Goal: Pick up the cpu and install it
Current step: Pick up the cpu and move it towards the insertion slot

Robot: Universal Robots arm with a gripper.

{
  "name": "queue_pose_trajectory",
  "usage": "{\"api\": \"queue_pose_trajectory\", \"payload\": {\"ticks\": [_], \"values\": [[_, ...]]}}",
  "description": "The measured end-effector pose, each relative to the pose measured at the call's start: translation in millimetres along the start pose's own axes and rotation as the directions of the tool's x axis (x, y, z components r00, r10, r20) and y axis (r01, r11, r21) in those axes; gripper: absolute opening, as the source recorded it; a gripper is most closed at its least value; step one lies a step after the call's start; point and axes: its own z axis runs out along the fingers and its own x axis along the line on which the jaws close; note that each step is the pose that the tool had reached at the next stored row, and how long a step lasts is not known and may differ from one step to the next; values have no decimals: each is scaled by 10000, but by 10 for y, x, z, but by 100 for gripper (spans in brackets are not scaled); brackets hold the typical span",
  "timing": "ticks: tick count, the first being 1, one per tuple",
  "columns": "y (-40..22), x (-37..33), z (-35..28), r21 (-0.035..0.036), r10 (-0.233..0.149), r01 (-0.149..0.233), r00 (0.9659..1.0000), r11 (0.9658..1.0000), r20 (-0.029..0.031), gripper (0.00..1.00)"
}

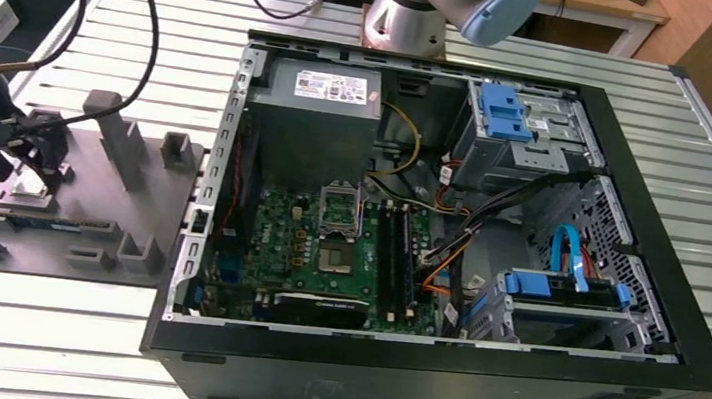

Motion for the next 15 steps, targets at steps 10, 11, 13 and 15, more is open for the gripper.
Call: {"api": "queue_pose_trajectory", "payload": {"ticks": [10,11,13,15], "values": [[-5,5,126,-4,-31,31,10000,10000,-3,60],[-4,4,127,-6,-30,30,10000,10000,-2,60],[-4,4,127,-6,-30,30,10000,10000,-2,60],[-3,4,120,-6,-30,30,10000,10000,-1,60]]}}
